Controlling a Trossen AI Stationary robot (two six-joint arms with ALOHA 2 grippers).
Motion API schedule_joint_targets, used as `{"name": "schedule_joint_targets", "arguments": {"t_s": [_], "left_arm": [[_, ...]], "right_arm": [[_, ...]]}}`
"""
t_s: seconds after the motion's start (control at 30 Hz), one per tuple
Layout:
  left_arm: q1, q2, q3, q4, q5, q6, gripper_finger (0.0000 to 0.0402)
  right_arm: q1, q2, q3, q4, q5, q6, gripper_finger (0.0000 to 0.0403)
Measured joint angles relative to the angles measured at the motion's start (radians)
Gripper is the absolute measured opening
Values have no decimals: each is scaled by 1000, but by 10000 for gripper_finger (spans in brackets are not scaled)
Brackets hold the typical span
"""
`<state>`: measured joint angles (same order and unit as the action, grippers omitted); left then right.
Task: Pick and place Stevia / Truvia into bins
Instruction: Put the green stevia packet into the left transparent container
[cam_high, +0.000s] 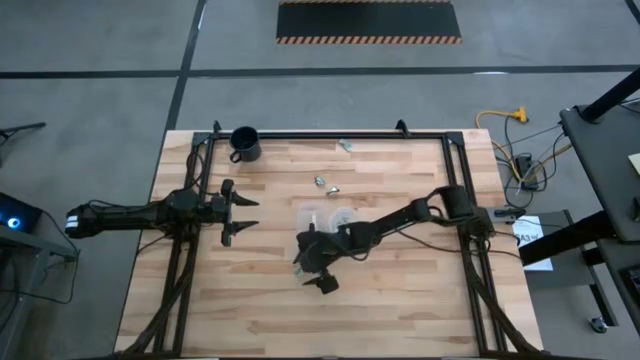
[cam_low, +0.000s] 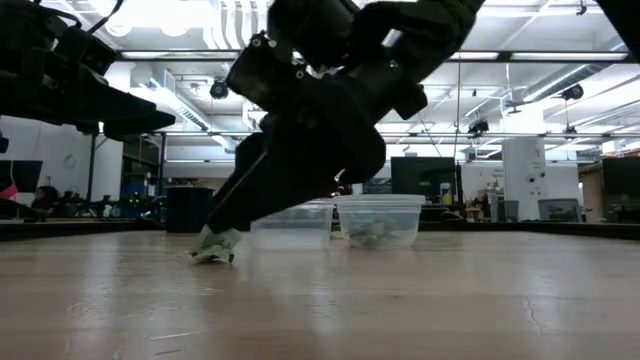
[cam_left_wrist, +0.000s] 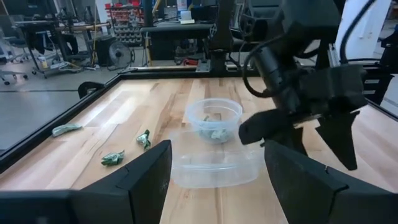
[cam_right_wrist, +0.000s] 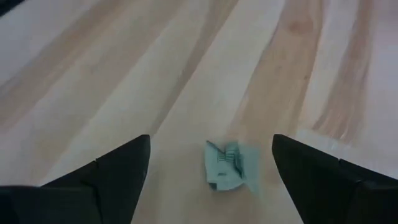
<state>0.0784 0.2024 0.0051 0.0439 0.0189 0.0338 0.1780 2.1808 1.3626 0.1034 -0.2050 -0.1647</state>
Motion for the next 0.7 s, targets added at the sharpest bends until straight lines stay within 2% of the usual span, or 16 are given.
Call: {"name": "schedule_joint_targets", "arguments": {"t_s": [0.17, 0.7], "left_arm": [[0, 0, 0, 0, 0, 0, 240], [0, 0, 0, 0, 0, 0, 240]], "right_arm": [[-1, 56, 68, -107, -3, 3, 327], [1, 77, 96, -108, -5, 12, 327]]}}
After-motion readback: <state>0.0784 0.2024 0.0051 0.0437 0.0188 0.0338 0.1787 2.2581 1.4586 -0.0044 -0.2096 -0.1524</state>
